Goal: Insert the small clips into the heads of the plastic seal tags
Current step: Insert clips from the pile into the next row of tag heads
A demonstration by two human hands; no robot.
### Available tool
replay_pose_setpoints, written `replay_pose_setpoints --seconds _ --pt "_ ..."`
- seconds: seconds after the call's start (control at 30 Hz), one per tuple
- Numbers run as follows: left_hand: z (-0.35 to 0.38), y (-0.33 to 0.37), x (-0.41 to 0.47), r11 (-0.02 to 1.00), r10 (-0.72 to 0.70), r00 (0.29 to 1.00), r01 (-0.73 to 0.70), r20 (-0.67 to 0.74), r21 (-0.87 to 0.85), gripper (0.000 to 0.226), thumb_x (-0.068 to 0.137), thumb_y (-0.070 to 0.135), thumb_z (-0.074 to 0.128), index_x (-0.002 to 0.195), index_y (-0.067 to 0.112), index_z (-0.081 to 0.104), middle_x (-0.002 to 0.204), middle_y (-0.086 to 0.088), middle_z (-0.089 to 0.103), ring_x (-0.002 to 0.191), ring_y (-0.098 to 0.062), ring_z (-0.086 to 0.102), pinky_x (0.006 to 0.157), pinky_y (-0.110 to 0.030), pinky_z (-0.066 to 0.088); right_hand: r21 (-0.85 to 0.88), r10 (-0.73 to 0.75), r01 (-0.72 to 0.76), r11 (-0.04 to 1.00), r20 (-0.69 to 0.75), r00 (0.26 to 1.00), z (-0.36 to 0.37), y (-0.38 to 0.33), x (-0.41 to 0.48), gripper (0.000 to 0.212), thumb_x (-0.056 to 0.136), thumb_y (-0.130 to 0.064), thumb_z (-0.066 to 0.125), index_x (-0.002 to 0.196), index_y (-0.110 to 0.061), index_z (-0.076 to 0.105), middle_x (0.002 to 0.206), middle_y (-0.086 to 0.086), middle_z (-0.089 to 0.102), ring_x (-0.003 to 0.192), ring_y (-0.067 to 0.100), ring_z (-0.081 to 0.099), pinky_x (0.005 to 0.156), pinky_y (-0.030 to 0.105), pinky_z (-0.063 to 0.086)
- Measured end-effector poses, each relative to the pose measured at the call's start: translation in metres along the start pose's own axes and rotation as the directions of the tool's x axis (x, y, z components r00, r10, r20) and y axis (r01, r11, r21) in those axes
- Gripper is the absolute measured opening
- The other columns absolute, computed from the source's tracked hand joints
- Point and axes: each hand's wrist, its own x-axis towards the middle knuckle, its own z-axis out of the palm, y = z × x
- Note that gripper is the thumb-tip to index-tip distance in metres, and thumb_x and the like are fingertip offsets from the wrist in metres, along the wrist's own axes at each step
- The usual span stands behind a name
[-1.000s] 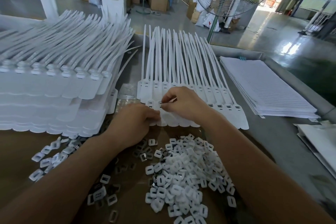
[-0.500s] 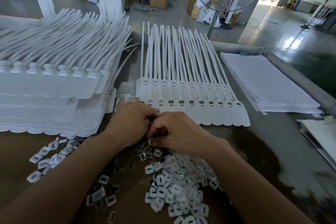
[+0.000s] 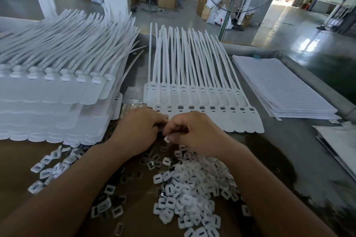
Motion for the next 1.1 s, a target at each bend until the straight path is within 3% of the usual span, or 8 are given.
replay_pose_setpoints --seconds 0.1,0.2,0.37,0.53,0.6,0.77,1.1 --pt "0.0 0.0 0.001 1.0 0.001 1.0 -0.001 0.014 0.025 0.039 0.083 0.003 0.049 0.109 0.025 0.067 0.12 0.01 0.061 0.111 -0.007 0.051 0.095 -0.018 0.032 -0.001 0.029 -0.029 1.0 -0.088 0.996 -0.01 0.002 0.003 0.017 0.08 -0.011 0.068 0.074 -0.028 0.065 0.075 -0.012 0.066 0.074 0.001 0.063 0.073 0.017 0.052" --pt "0.001 -0.001 0.002 0.999 -0.017 1.0 0.016 0.022 0.031 0.041 0.084 0.0 0.046 0.114 0.022 0.064 0.125 0.011 0.058 0.118 -0.005 0.047 0.096 -0.012 0.024 -0.042 0.081 -0.091 0.995 -0.197 0.977 -0.022 0.011 0.012 0.024 0.082 -0.012 0.065 0.069 -0.032 0.059 0.071 -0.015 0.062 0.069 -0.001 0.06 0.063 0.008 0.047" --pt "0.001 0.0 0.002 0.999 0.0 1.0 0.0 0.012 0.036 0.03 0.091 0.011 0.049 0.114 0.022 0.064 0.125 0.011 0.057 0.119 -0.006 0.047 0.099 -0.015 0.026 -0.14 0.167 -0.215 0.967 -0.295 0.941 -0.032 0.03 0.033 0.019 0.085 -0.014 0.061 0.073 -0.028 0.058 0.07 -0.023 0.051 0.067 -0.009 0.047 0.052 0.001 0.035" --pt "0.001 -0.001 0.001 0.999 0.008 1.0 -0.008 0.002 0.043 0.029 0.091 0.012 0.049 0.113 0.022 0.065 0.124 0.01 0.058 0.117 -0.007 0.049 0.096 -0.016 0.03 -0.161 0.134 -0.193 0.968 -0.32 0.938 -0.026 0.034 0.052 0.01 0.084 -0.013 0.062 0.08 -0.021 0.068 0.07 -0.023 0.051 0.065 -0.009 0.044 0.051 -0.002 0.033" --pt "0.001 0.0 0.001 0.999 0.009 1.0 -0.009 -0.007 0.036 0.028 0.091 0.011 0.05 0.112 0.021 0.065 0.123 0.01 0.059 0.116 -0.007 0.05 0.096 -0.017 0.031 -0.209 0.13 -0.201 0.957 -0.313 0.941 -0.023 0.035 0.058 0.01 0.085 -0.014 0.061 0.088 -0.016 0.071 0.078 -0.016 0.055 0.07 -0.004 0.047 0.055 0.003 0.031" --pt "0.001 -0.002 0.003 0.998 0.023 1.0 -0.022 -0.013 0.051 0.03 0.089 0.009 0.049 0.111 0.021 0.066 0.122 0.008 0.06 0.116 -0.011 0.051 0.1 -0.023 0.034 -0.261 0.169 -0.254 0.931 -0.307 0.936 -0.02 0.032 0.061 0.011 0.086 -0.014 0.059 0.09 -0.017 0.069 0.097 -0.005 0.066 0.09 0.01 0.056 0.074 0.024 0.04" --pt "0.001 -0.004 0.003 0.997 0.034 0.999 -0.032 -0.017 0.074 0.03 0.089 0.01 0.05 0.112 0.022 0.065 0.123 0.007 0.06 0.115 -0.011 0.052 0.099 -0.024 0.034 -0.164 0.208 -0.283 0.945 -0.365 0.907 -0.023 0.03 0.06 0.011 0.079 -0.015 0.07 0.087 -0.02 0.074 0.096 -0.005 0.071 0.095 0.01 0.061 0.087 0.031 0.049"
